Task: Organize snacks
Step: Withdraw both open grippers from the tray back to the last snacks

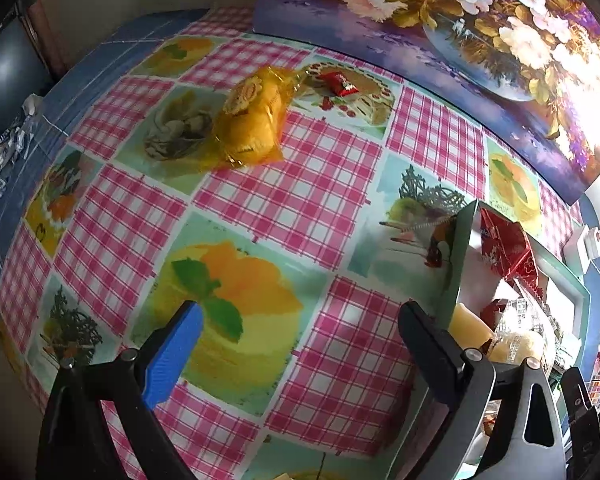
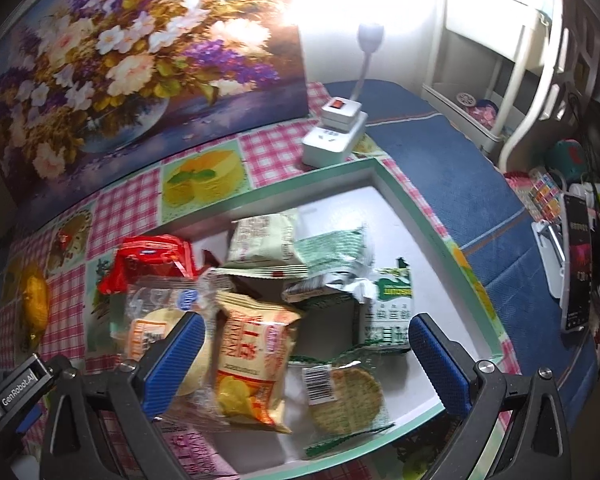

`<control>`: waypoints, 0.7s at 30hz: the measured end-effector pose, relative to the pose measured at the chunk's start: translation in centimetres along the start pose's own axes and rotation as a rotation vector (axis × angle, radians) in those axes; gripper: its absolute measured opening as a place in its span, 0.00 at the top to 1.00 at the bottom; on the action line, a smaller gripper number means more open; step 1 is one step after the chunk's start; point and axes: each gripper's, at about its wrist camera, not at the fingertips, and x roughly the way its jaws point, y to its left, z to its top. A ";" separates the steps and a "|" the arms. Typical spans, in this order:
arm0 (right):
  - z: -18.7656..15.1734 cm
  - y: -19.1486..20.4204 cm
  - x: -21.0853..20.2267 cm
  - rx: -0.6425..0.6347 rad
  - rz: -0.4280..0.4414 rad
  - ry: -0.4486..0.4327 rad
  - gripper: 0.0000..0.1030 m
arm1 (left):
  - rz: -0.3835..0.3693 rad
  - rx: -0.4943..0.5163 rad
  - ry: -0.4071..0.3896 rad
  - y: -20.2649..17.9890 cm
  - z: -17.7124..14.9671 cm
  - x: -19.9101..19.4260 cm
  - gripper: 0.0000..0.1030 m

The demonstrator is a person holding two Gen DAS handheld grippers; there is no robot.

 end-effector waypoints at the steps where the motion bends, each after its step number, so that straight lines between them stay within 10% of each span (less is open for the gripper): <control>1: 0.0 0.3 -0.1 -0.005 0.011 -0.002 0.00 | 0.000 -0.002 -0.008 0.3 0.2 -0.2 0.05; 21: -1.4 10.9 -1.7 -0.191 0.214 -0.032 0.00 | 0.098 -0.147 -0.128 9.5 3.1 -2.6 0.05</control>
